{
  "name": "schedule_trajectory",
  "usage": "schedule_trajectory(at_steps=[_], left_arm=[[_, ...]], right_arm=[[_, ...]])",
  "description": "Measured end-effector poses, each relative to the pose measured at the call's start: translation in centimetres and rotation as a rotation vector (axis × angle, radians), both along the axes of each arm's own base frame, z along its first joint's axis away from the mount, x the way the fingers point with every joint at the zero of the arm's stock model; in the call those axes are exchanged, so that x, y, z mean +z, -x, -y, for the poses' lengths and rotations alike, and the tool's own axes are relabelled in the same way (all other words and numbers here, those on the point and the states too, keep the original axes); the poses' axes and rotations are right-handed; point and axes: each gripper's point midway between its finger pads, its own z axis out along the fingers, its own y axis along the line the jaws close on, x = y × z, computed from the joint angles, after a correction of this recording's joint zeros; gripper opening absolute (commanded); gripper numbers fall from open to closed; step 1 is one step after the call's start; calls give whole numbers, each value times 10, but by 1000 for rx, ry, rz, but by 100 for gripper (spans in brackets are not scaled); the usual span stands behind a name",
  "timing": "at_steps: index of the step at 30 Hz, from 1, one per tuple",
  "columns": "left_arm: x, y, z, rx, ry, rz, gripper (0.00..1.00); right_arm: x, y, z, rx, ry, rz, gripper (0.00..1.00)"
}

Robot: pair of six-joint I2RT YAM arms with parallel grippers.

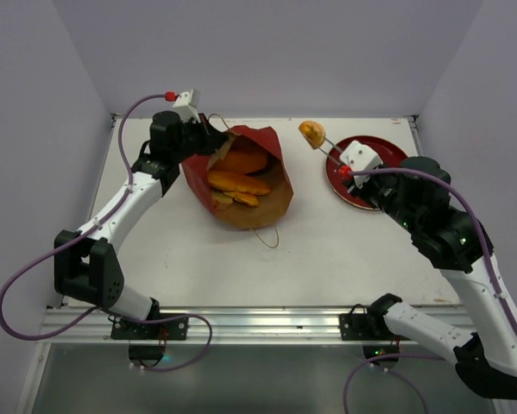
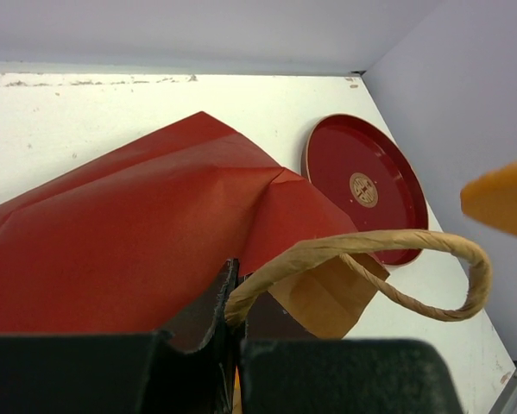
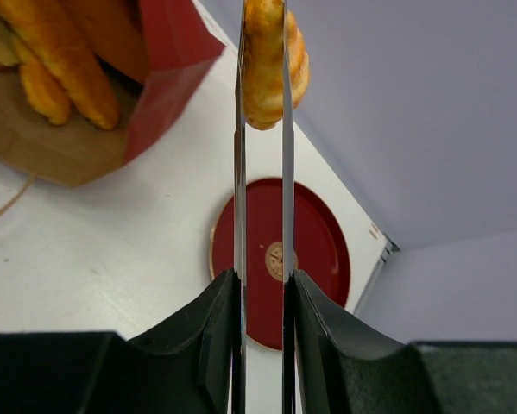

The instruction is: Take the fake bread out of the paper bag

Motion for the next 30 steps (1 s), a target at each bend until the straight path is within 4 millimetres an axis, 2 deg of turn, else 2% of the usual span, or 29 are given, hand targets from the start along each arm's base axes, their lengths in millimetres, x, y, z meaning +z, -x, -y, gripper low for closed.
schedule_trajectory(at_steps=[3,6,9,10,13,15,17,20,25,30], left_arm=[[-1,1,-1,-3,-12,1,0],[0,5,-2,-9,-28,3,0],[2,9,-4,-15,-47,11,0],[3,11,-4,-15,-51,11,0],[3,13,-6,-17,-62,19,0],[1,15,-7,-20,-68,19,0],[-1,17,-7,-23,-69,16,0],[-4,19,-6,-29,-68,15,0],[-4,20,-5,-39,-62,25,0],[-4,21,-4,-42,-62,27,0]], right_arm=[[-8,-25,19,-122,52,11,0],[-31,-56,44,-243,118,-8,0],[-67,-88,71,-349,200,-65,0],[-85,-101,82,-383,234,-97,0],[-129,-123,108,-450,316,-175,0],[-150,-135,124,-478,358,-211,0],[-163,-148,136,-502,391,-222,0],[-173,-166,145,-517,428,-208,0],[-185,-192,147,-510,479,-166,0],[-214,-211,148,-502,523,-185,2]])
